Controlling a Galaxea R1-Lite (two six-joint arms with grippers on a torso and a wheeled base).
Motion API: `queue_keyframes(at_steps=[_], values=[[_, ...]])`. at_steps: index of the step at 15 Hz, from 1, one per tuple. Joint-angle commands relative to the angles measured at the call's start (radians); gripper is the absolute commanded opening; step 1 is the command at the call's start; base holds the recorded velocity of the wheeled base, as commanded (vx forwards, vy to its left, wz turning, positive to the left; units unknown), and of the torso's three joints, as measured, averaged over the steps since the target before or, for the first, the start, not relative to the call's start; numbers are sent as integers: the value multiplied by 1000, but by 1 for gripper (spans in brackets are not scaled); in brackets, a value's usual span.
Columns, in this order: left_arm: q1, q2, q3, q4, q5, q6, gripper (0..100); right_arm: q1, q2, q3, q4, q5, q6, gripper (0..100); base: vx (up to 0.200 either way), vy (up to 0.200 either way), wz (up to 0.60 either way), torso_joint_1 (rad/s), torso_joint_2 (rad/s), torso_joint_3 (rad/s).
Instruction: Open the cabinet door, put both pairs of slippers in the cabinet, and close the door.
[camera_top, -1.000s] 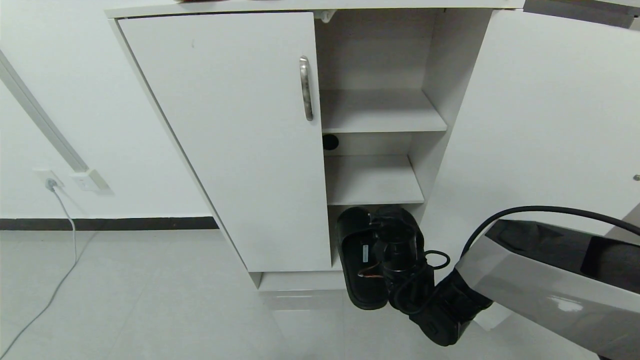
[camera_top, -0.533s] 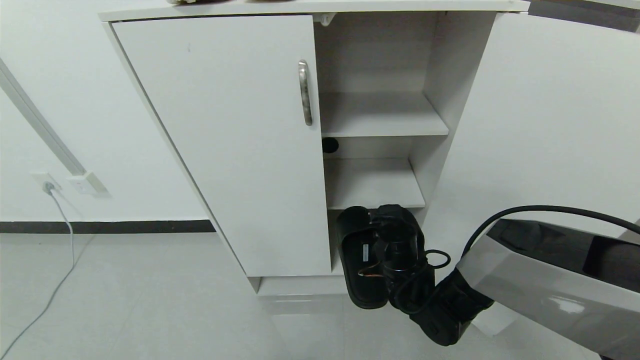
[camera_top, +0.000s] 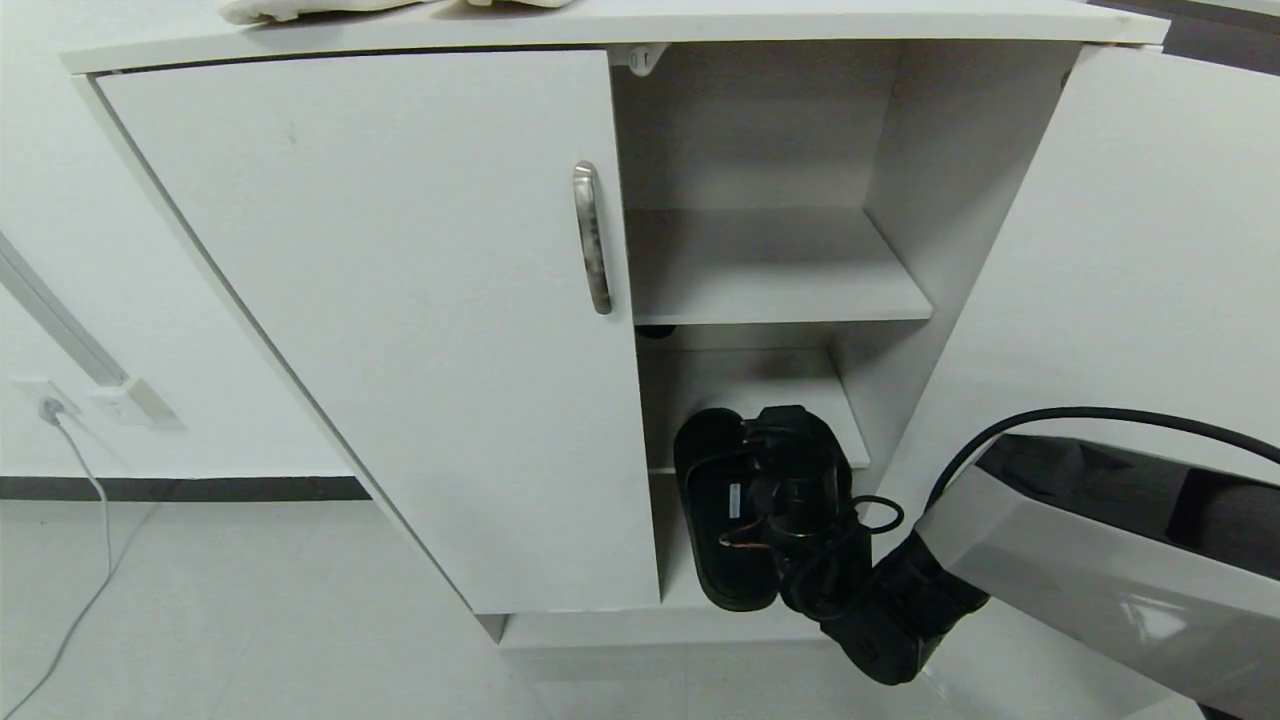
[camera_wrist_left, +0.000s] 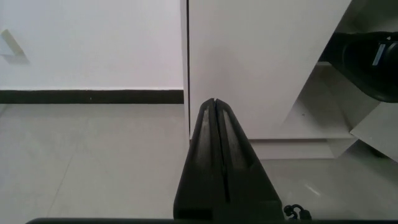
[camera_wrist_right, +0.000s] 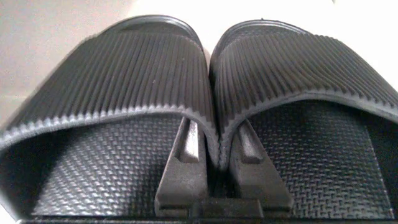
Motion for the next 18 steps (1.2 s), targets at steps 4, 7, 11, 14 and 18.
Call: queue_keyframes(at_steps=[4,7,11,14,18], values=[[0,1,0,0,0,-1,0,-46,49,-108,19,9,-19,0,0,0,0,0,0,0],[0,1,0,0,0,-2,0,-92,120,-247,105,26,-22,0,0,0,0,0,0,0],[0,1,0,0,0,-2,0,-129,194,-476,248,35,-22,0,0,0,0,0,0,0],[0,1,0,0,0,-4,0,-150,254,-645,354,39,-23,0,0,0,0,0,0,0],[0,1,0,0,0,-4,0,-166,303,-761,392,44,-57,0,0,0,0,0,0,0]])
